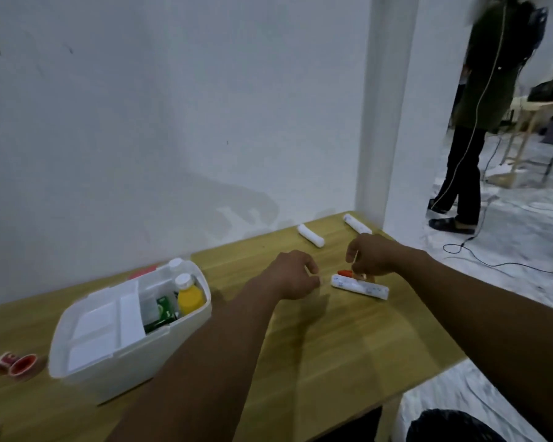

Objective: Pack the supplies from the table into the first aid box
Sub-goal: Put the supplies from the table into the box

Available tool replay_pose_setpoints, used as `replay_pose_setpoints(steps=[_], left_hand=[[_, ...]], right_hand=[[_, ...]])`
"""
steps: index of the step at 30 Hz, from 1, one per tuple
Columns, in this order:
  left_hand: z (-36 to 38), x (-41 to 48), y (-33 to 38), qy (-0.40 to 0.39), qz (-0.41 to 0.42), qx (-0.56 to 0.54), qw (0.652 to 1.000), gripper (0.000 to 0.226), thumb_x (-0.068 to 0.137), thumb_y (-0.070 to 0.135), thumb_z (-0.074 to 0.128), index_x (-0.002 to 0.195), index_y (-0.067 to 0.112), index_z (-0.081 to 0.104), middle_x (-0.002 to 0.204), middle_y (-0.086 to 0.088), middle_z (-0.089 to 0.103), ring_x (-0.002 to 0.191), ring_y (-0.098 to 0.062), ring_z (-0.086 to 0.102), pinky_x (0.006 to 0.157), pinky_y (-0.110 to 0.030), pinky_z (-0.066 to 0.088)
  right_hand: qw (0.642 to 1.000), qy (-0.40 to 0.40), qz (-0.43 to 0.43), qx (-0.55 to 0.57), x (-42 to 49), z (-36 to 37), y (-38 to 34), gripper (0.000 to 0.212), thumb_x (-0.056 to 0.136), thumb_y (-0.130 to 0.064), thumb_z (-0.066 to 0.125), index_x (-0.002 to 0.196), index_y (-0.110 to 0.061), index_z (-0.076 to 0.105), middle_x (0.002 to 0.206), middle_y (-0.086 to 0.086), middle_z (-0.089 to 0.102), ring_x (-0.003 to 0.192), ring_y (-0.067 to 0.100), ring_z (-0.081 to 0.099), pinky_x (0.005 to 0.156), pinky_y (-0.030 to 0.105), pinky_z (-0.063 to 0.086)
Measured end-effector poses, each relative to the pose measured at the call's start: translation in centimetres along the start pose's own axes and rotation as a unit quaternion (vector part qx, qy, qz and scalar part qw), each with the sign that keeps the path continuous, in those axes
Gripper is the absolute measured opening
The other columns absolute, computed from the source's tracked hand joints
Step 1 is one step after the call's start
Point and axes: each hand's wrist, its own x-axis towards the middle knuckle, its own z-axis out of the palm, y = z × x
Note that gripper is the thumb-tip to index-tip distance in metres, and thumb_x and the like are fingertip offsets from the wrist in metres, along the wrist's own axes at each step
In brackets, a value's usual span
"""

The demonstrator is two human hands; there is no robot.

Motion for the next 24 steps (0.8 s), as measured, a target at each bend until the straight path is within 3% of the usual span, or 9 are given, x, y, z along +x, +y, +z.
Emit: replay_pose_setpoints(steps=[4, 8, 12, 15, 19, 24], left_hand=[[0.9, 1.4, -1.2, -0.028, -0.022, 0.014, 0.999, 0.021, 0.083, 0.044, 0.071, 0.100, 0.032, 0.067, 0.118, -0.002, 0.063, 0.102, -0.018, 0.062, 0.089, -0.035, 0.053], [0.3, 2.2, -1.6, -0.017, -0.019, 0.003, 1.000, 0.017, 0.084, 0.041, 0.071, 0.096, 0.030, 0.069, 0.115, -0.001, 0.065, 0.102, -0.019, 0.062, 0.089, -0.037, 0.054], [-1.4, 2.2, -1.7, 0.001, -0.014, 0.002, 1.000, 0.025, 0.084, 0.043, 0.071, 0.104, 0.029, 0.068, 0.114, -0.002, 0.065, 0.104, -0.020, 0.062, 0.090, -0.036, 0.052], [-4.0, 1.0, -1.8, 0.057, 0.004, -0.014, 0.998, 0.022, 0.085, 0.036, 0.071, 0.104, 0.024, 0.070, 0.107, -0.002, 0.069, 0.097, -0.017, 0.065, 0.083, -0.030, 0.051], [-8.6, -2.6, -2.9, 0.172, 0.022, -0.017, 0.985, 0.012, 0.087, 0.031, 0.067, 0.096, 0.024, 0.072, 0.093, 0.001, 0.069, 0.089, -0.016, 0.064, 0.078, -0.026, 0.047], [-14.3, -8.4, -7.2, 0.277, -0.013, 0.009, 0.961, 0.016, 0.088, 0.026, 0.062, 0.098, 0.022, 0.074, 0.090, 0.002, 0.073, 0.083, -0.014, 0.066, 0.077, -0.025, 0.049]], right_hand=[[0.999, -0.036, -0.013, -0.007, 1.6, 1.5, 0.8, 0.035, 0.091, -0.041, 0.064, 0.109, -0.012, 0.074, 0.110, 0.006, 0.072, 0.102, 0.024, 0.067, 0.089, 0.034, 0.054], [0.999, -0.027, -0.026, 0.017, 3.2, 1.9, 1.5, 0.026, 0.091, -0.035, 0.066, 0.101, -0.013, 0.075, 0.103, 0.006, 0.074, 0.096, 0.022, 0.067, 0.084, 0.034, 0.054], [0.999, 0.007, -0.039, 0.021, 3.9, 0.9, 0.7, 0.024, 0.091, -0.031, 0.065, 0.108, -0.016, 0.073, 0.104, 0.005, 0.072, 0.092, 0.020, 0.067, 0.084, 0.033, 0.055], [0.993, 0.066, -0.072, 0.059, 3.6, -0.9, -1.6, 0.023, 0.084, -0.024, 0.069, 0.106, -0.016, 0.071, 0.098, 0.003, 0.067, 0.082, 0.018, 0.065, 0.076, 0.034, 0.057], [0.971, 0.147, -0.143, 0.123, 2.5, -2.8, -6.8, 0.019, 0.076, -0.017, 0.075, 0.094, -0.012, 0.071, 0.090, -0.002, 0.065, 0.083, 0.016, 0.060, 0.066, 0.024, 0.044], [0.928, 0.150, -0.235, 0.245, 0.0, -3.9, -16.0, 0.020, 0.076, -0.023, 0.082, 0.089, -0.013, 0.073, 0.084, -0.003, 0.069, 0.074, 0.008, 0.059, 0.061, 0.021, 0.043]])
